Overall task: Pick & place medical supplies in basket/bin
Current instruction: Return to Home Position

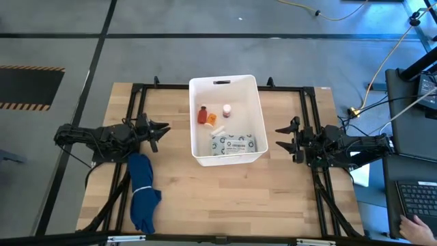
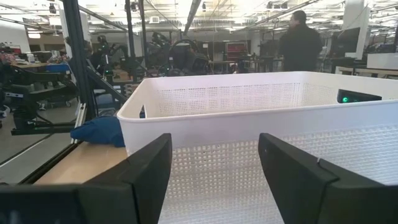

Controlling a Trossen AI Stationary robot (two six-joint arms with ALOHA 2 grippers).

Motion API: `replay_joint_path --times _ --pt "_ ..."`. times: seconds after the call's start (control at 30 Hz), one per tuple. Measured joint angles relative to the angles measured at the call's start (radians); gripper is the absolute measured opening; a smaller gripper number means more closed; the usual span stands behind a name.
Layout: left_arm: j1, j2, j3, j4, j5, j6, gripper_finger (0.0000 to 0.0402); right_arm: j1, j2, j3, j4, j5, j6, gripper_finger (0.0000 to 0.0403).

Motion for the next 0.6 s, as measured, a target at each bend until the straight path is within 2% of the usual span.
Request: replay_joint_path --times 0.6 --pt "0.000 0.000 0.000 0.000 0.000 0.000 0.0104 0.000 0.000 0.000 0.000 0.000 0.000 0.0241"
